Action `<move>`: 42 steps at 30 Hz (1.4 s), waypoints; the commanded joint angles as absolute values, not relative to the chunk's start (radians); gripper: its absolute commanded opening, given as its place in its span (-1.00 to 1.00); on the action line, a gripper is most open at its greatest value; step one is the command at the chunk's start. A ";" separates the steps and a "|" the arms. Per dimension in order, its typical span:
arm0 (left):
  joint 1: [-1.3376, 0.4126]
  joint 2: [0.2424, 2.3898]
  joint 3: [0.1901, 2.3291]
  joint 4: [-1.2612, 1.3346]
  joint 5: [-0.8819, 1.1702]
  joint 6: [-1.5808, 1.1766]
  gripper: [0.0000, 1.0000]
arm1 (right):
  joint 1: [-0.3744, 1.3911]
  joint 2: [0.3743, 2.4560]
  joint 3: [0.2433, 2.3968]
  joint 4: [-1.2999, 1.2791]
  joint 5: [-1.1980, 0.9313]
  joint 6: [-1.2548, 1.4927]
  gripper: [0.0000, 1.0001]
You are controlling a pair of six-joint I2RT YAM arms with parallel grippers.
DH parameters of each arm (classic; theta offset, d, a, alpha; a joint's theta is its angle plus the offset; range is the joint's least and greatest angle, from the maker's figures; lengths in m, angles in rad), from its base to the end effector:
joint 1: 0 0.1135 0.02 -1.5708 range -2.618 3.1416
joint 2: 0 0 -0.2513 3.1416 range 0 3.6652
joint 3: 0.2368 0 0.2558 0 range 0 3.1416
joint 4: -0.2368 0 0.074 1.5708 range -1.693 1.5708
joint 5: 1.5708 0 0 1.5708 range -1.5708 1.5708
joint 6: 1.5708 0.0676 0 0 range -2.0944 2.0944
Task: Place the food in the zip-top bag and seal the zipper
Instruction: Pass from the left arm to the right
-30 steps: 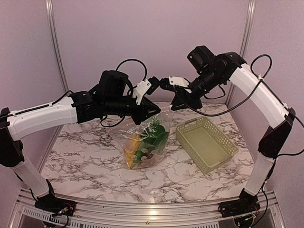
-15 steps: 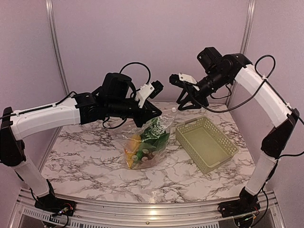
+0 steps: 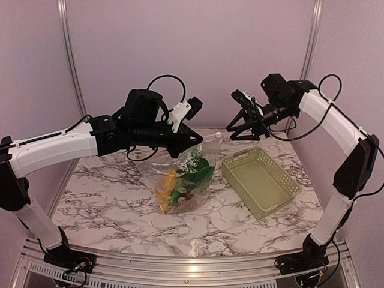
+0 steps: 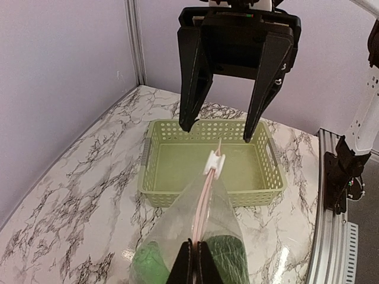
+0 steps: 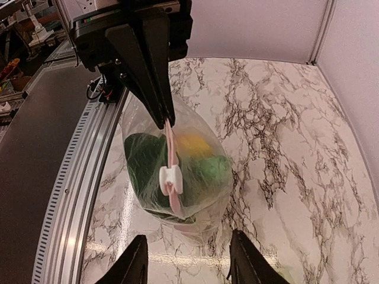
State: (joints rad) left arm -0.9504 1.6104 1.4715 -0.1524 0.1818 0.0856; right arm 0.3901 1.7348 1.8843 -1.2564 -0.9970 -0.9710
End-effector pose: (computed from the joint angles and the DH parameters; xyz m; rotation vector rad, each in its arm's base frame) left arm 0.2337 -0.3481 0.3493 1.0662 1.6073 -0.7594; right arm 0.2998 0.1847 0.3588 -1.6328 1.5593 1.0164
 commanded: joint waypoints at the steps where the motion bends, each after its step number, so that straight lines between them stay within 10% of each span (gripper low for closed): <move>1: -0.954 1.560 1.470 -0.178 0.161 0.062 -1.00 | 0.432 1.701 1.835 -1.141 -1.077 -0.978 -0.14; 18: -0.951 1.580 1.491 -0.204 0.154 0.072 -1.00 | 0.460 1.694 1.745 -0.919 -1.077 -0.847 -0.94; 27: -0.941 1.580 1.498 -0.194 0.155 0.066 -1.00 | 0.467 1.701 1.740 -0.955 -1.069 -0.889 -0.65; 35: -0.940 1.580 1.496 -0.185 0.157 0.058 -1.00 | 0.473 1.711 1.754 -0.967 -1.064 -0.891 -1.00; 39: -0.940 1.606 1.522 -0.159 0.166 0.024 -0.34 | 0.490 1.688 1.759 -0.967 -1.039 -0.899 -1.00; 42: -0.946 1.655 1.590 -0.164 0.203 0.016 -0.27 | 0.503 1.676 1.759 -0.961 -1.020 -0.896 -1.00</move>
State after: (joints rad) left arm -0.9443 1.6051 1.4975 -0.1810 0.1654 0.0383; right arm 0.4751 1.7187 1.7409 -0.9512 -1.0454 -0.8902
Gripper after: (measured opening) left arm 0.358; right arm 0.004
